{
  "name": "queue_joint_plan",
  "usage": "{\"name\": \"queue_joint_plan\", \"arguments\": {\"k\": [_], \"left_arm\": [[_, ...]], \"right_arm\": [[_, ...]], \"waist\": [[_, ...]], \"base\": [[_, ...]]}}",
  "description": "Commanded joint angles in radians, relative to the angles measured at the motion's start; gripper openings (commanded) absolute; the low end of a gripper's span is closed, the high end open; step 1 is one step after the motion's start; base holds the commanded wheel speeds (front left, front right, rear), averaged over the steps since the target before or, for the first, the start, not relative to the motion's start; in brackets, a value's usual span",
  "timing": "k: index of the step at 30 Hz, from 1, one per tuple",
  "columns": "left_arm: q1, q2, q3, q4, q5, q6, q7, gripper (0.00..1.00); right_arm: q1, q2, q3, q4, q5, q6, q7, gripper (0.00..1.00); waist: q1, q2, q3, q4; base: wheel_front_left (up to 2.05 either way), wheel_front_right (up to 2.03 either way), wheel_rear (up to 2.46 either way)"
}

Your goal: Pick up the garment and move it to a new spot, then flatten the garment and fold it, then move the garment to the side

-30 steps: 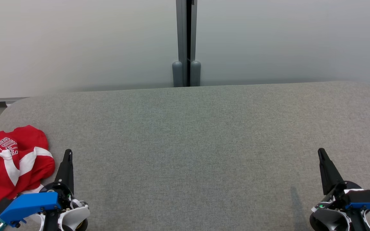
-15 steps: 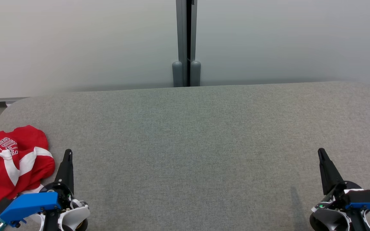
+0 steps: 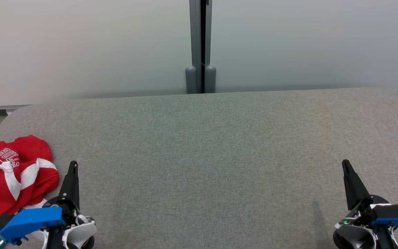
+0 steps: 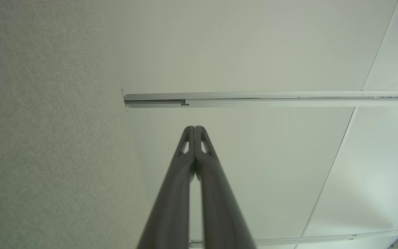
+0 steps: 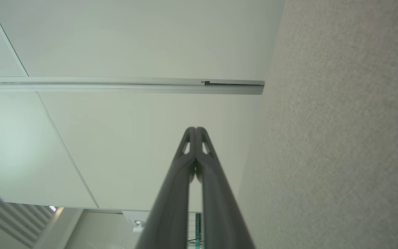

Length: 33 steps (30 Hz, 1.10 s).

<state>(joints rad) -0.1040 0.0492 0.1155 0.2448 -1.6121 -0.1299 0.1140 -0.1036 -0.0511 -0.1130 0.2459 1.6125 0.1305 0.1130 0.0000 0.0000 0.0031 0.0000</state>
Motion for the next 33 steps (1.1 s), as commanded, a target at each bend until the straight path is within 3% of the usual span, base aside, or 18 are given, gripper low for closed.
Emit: {"name": "queue_joint_plan", "arguments": {"k": [1,33], "left_arm": [[-0.011,-0.001,0.001,0.001,-0.001,-0.005,0.002,0.00],[-0.011,-0.001,0.001,0.001,-0.001,-0.005,0.002,0.00]], "right_arm": [[-0.013,0.001,0.000,0.001,0.000,0.000,0.000,0.00],[-0.013,0.001,0.000,0.001,0.000,0.000,0.000,0.00]], "waist": [[0.0000,0.0000,0.000,0.000],[0.0000,0.0000,0.000,0.000]], "base": [[0.00,0.00,0.00],[0.00,0.00,0.00]]}}
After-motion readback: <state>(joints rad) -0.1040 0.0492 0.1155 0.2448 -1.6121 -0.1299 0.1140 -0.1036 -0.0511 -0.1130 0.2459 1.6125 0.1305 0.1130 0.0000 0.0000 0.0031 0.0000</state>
